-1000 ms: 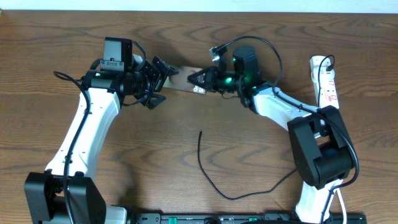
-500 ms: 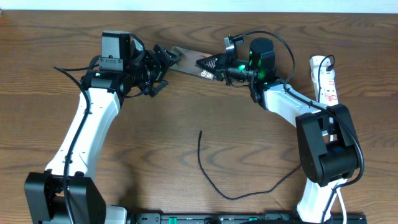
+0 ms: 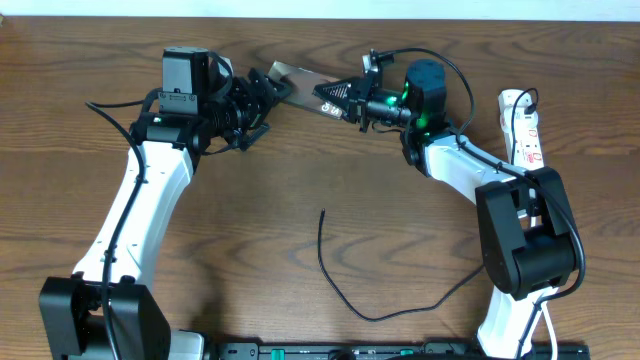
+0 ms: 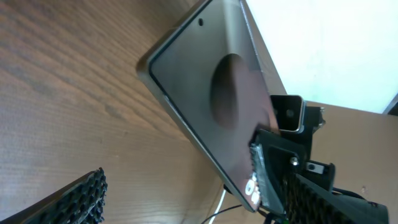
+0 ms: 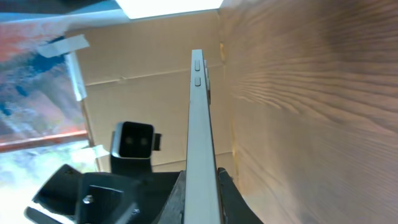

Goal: Plug charger to phone and switch on socket

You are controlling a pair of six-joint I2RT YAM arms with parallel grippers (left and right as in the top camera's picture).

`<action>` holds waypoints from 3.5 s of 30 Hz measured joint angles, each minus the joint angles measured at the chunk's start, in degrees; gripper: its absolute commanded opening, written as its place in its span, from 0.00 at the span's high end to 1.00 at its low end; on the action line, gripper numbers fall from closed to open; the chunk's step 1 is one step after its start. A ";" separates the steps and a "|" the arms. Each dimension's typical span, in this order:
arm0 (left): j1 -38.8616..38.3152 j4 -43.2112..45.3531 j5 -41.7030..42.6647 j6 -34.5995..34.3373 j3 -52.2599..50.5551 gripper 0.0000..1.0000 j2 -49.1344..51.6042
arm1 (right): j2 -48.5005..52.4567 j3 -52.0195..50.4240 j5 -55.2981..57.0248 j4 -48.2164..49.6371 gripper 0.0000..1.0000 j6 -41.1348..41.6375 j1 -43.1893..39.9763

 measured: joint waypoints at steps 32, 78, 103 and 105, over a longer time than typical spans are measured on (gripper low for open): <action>0.02 34.53 -1.51 -15.63 -13.29 0.12 0.00 | 0.00 0.00 3.72 3.48 0.99 5.05 0.07; 4.31 43.78 0.04 -23.85 -13.31 0.27 0.00 | 0.02 0.00 9.84 11.17 0.99 23.19 8.39; 4.31 43.23 0.00 -23.12 -13.31 0.71 0.00 | 0.02 0.02 14.67 11.87 0.99 24.13 10.58; 4.31 42.82 0.00 -22.88 -13.31 0.71 0.00 | 0.02 0.00 14.64 11.93 0.99 24.28 10.56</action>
